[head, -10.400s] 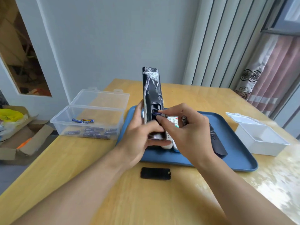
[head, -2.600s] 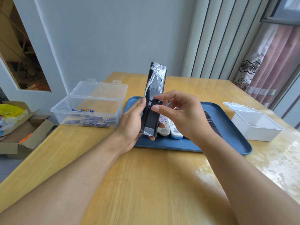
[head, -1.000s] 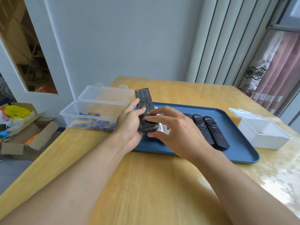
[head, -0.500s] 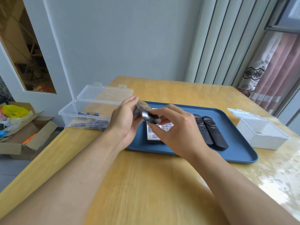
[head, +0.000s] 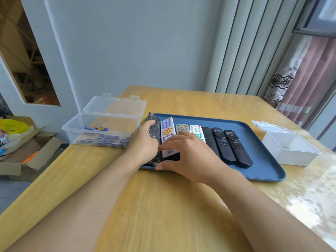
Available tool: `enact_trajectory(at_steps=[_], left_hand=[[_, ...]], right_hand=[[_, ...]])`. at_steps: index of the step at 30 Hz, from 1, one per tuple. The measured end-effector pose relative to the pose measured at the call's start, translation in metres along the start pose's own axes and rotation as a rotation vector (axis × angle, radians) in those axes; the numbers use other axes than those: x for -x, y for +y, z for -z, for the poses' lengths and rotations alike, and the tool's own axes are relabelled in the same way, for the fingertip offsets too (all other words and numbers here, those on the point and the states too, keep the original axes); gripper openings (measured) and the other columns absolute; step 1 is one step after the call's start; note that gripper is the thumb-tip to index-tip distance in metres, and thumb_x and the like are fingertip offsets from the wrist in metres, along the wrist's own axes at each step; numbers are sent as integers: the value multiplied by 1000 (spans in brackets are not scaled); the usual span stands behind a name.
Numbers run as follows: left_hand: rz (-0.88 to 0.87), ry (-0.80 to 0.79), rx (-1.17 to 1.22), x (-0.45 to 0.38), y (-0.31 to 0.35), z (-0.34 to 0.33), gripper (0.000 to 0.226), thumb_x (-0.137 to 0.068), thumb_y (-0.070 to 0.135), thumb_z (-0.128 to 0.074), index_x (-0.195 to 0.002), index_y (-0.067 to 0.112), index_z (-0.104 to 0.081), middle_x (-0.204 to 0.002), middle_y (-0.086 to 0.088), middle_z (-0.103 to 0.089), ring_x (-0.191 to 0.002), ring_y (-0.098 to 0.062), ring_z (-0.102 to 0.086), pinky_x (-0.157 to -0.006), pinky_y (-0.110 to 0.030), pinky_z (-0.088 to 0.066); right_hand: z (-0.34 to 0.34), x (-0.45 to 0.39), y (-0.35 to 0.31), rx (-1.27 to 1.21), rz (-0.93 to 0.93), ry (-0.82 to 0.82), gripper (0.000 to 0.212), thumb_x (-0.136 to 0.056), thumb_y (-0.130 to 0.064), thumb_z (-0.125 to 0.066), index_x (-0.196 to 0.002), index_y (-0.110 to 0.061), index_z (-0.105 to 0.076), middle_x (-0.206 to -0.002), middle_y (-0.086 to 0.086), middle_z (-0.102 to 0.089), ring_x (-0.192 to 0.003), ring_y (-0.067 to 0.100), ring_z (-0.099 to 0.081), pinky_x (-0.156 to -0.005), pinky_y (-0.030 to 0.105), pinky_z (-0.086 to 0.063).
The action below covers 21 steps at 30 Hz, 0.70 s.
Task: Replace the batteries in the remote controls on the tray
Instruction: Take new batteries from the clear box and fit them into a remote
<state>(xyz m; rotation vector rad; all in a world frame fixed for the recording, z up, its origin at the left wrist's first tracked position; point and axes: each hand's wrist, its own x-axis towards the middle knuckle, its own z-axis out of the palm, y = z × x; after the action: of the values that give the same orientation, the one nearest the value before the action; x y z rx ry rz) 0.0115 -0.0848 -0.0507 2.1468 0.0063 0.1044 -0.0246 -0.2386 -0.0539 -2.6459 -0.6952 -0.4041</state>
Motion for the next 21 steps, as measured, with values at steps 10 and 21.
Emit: enact_trajectory(at_steps=[10, 21], left_hand=[[-97, -44, -226, 5, -2, -5, 64, -96, -2, -40, -153, 28, -38, -150, -7, -50, -135, -26, -47, -106, -38, -41], [-138, -54, -257, 0, -10, -5, 62, -99, 4, -38, -156, 26, -31, -155, -5, -42, -139, -23, -43, -111, -44, -40]], right_hand=[[2, 2, 8, 104, -131, -73, 54, -87, -54, -67, -138, -39, -56, -148, -14, -47, -136, 12, -36, -112, 29, -30], [6, 0, 7, 108, -119, -93, 44, -82, -66, -63, -119, -42, -68, -111, -11, -70, -115, 13, -53, -104, 31, -38]])
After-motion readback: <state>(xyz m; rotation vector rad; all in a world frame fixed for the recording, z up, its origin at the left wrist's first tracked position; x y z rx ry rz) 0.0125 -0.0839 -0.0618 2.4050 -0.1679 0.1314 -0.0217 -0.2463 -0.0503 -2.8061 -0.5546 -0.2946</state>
